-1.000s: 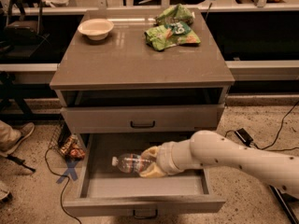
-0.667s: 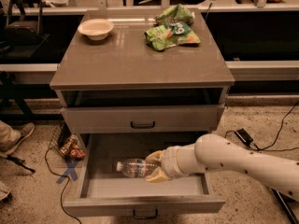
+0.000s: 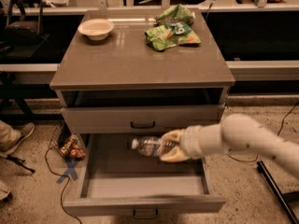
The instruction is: Pick water bottle from middle drawer and place on counter
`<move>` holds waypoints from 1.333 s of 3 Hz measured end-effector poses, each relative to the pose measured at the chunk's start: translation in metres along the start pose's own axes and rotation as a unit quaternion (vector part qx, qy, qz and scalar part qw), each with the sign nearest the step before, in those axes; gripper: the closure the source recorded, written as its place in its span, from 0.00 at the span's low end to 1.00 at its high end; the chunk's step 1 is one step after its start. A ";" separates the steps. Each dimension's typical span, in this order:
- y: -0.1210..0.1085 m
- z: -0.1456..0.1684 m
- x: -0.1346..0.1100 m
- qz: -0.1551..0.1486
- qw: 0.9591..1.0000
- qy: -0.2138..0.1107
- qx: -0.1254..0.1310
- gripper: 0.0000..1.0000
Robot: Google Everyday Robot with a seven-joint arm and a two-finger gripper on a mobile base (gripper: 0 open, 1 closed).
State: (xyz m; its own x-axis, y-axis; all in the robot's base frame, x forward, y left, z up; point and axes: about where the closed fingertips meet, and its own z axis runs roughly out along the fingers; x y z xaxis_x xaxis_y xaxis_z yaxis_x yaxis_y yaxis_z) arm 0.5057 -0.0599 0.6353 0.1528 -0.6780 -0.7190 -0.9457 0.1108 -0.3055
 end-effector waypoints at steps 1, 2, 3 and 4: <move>-0.054 -0.070 -0.014 -0.026 0.999 -0.011 0.028 1.00; -0.127 -0.160 -0.052 -0.067 0.994 -0.007 0.086 1.00; -0.135 -0.164 -0.056 -0.070 0.993 -0.010 0.098 1.00; -0.133 -0.161 -0.056 -0.069 0.993 -0.011 0.096 1.00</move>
Offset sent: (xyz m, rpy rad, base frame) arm 0.1031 -0.1413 0.2861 -0.0256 -0.3626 -0.0764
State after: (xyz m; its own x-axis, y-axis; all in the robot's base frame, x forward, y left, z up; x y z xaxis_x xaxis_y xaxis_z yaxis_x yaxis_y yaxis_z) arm 0.5767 -0.1542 0.8166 0.2851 -0.6801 -0.6755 -0.8442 0.1557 -0.5130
